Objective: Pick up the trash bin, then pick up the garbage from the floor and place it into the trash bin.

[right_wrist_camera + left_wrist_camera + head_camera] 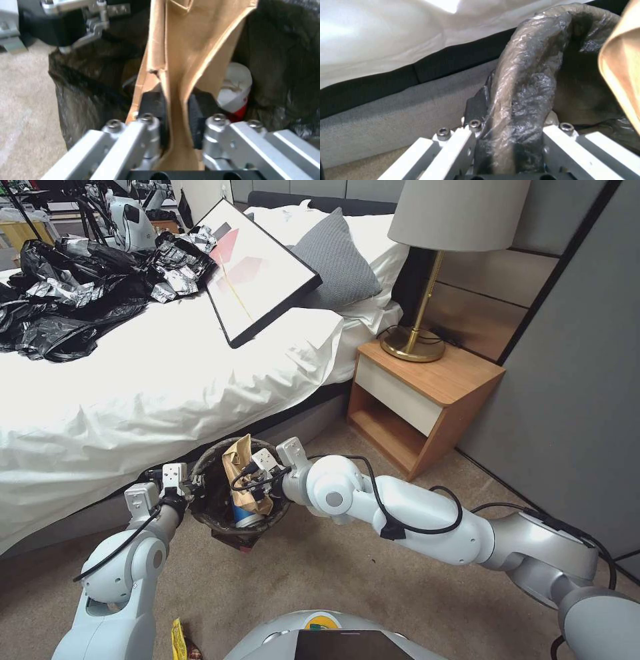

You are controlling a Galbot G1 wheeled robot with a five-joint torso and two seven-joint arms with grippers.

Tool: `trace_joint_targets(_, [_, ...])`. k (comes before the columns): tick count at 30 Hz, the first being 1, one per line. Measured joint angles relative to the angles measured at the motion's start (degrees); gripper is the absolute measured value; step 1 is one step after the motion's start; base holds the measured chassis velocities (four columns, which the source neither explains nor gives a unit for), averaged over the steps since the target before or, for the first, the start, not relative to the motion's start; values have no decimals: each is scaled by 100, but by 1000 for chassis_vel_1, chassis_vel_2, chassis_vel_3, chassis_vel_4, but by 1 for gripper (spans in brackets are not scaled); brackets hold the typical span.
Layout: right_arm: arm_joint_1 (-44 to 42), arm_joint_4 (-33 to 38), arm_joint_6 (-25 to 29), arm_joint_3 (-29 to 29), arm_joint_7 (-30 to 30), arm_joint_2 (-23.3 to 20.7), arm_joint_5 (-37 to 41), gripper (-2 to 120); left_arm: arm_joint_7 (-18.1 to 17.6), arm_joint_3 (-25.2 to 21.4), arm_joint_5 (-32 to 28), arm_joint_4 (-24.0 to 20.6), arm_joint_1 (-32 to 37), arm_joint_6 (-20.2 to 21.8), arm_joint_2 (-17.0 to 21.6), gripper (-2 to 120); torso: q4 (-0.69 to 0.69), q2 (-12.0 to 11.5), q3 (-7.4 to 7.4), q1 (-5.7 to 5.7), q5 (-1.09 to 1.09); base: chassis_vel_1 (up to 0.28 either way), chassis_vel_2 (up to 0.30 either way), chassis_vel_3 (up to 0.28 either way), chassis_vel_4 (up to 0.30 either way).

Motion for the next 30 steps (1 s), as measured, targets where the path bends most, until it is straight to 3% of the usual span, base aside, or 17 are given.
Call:
trace_joint_targets(12, [-9,-64,117,117,-146,16,-17,60,17,19,15,57,-43,0,-2,6,0,0,0,0,0,0,0,0,0])
trace_joint_targets(15, [15,-77,179,147,-186,56,-50,76,22,8,16,57,-34,0,-2,6,0,0,0,0,0,0,0,0,0])
trace_joint_targets(22, [115,42,238,296,-193,66,-14,98,28,-4,17,54,-31,0,-6,6,1,0,0,0,0,0,0,0,0])
trace_joint_targets(30, [221,329,346,921,-133,-73,17,100,33,-28,7,33,-34,0,3,6,1,0,0,0,0,0,0,0,0])
